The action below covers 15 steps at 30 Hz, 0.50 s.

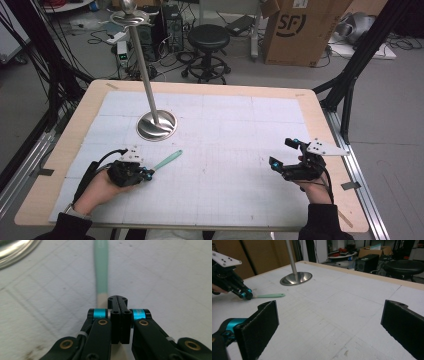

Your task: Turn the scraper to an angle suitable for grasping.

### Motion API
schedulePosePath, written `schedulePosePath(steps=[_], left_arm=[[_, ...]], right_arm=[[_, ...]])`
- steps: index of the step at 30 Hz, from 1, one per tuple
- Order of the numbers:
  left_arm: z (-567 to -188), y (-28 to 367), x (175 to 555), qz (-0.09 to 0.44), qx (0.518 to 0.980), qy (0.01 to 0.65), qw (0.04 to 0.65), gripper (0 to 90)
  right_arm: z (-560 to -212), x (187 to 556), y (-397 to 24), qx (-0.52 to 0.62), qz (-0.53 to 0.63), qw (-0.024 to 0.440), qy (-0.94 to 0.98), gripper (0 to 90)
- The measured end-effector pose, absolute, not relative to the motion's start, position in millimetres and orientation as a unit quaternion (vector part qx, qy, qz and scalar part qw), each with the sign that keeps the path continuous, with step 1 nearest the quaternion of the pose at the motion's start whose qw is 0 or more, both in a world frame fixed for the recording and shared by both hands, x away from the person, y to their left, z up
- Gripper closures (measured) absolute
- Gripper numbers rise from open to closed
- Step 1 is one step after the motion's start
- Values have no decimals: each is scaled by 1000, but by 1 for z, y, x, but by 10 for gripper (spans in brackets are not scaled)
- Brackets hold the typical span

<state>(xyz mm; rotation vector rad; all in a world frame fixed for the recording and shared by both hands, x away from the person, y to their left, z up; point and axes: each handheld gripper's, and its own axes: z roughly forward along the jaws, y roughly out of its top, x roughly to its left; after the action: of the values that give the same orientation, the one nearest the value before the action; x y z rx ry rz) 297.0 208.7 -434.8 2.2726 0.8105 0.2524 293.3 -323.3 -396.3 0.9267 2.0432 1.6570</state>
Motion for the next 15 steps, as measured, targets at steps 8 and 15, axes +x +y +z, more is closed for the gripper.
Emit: schedulePosePath(steps=[8, 15], left_arm=[[-437, 223, 308, 122, 862, 337, 358, 897], [-434, 229, 311, 113, 851, 343, 382, 896]], right_arm=[[-397, 294, -322, 326, 584, 176, 723, 2], [-397, 294, -322, 325, 584, 175, 723, 2]])
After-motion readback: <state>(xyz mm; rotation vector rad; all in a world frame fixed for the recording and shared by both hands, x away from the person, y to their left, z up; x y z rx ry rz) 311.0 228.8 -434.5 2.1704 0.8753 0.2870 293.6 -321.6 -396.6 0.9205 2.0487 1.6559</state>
